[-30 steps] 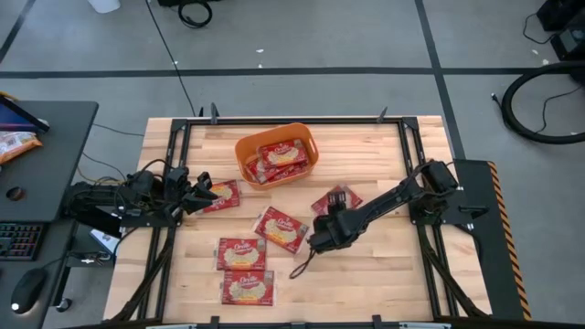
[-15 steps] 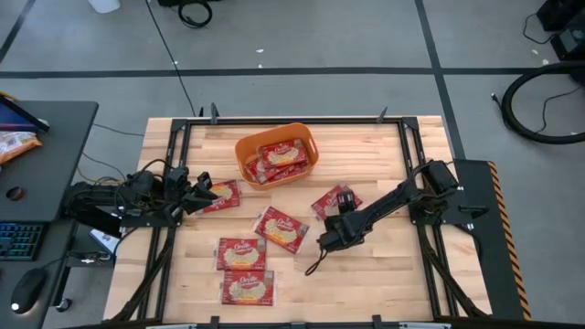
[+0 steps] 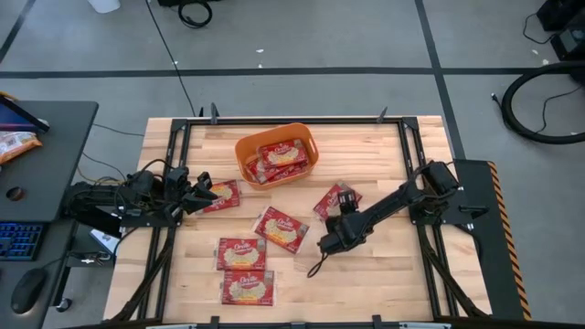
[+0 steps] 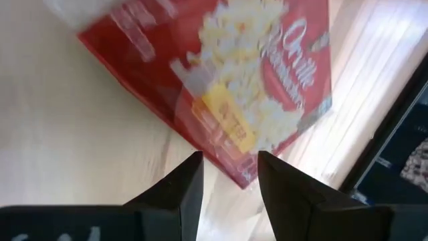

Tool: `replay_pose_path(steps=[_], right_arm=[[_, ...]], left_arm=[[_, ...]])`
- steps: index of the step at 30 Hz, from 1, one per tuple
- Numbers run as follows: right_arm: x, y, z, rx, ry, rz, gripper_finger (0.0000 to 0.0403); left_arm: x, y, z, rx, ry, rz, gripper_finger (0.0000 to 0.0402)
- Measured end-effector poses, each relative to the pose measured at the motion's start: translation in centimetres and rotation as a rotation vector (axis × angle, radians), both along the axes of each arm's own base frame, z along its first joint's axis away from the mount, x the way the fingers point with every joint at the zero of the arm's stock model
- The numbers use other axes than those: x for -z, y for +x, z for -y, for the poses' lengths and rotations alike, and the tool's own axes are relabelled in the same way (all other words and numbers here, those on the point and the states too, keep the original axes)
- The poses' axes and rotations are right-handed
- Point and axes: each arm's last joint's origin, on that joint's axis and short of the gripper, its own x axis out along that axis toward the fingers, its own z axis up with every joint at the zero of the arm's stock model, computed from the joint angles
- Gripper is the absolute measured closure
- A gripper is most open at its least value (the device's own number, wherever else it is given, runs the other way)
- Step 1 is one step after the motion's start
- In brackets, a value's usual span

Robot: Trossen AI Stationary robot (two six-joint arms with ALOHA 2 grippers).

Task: Sort popcorn bags into baskets
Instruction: Put the popcorn bag into the orange bin

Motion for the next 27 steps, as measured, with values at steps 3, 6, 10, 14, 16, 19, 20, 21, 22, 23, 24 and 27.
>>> replay_pose_path(steps=[3,6,10,14,16,19,20,21,22,23,24,27], right_arm=[[-0.1,0.0,-0.5,-0.027,0.012,-0.003,0.0256],[0.1,-0.1,-0.9,-0.032,0.023,0.01,0.0256],[0.7,-0.4,-0.9,-0.046,0.019,0.015,0.0256],[1.9,-0.8,-0.4,-0.081,0.029,0.002,0.0256],[2.2,-0.8,0.0,-0.095,0.024,0.004,0.0256],[2.3,-0.6,0.6,-0.094,0.011,0.007,0.0256],[2.3,-0.5,0.7,-0.104,0.011,0.002,0.0256],[2.3,-0.5,0.8,-0.121,0.01,-0.007,0.0257],[2.3,-0.4,0.9,-0.138,0.009,-0.017,0.0259],[2.3,-0.3,1.0,-0.154,0.011,-0.025,0.0263],[2.4,-0.2,1.2,-0.169,0.014,-0.033,0.0269],[2.4,0.1,1.6,-0.192,0.03,-0.046,0.0296]], left_arm=[[0.0,0.0,0.0,0.0,0.0,0.0,0.0285],[0.0,0.0,0.0,0.0,0.0,0.0,0.0285],[0.0,0.0,0.0,0.0,0.0,0.0,0.0285],[0.0,0.0,0.0,0.0,0.0,0.0,0.0285],[0.0,0.0,0.0,0.0,0.0,0.001,0.0285],[0.0,0.0,0.0,0.0,0.0,0.001,0.0285],[0.0,0.0,0.0,0.0,0.0,0.001,0.0285],[0.0,0.0,0.0,0.0,0.0,0.0,0.0285],[0.0,0.0,0.0,0.001,-0.001,0.0,0.0285],[0.0,0.0,0.0,0.0,-0.001,0.001,0.0285],[0.0,0.0,0.0,0.0,-0.001,0.0,0.0285],[0.0,0.0,0.0,0.001,-0.001,0.0,0.0285]])
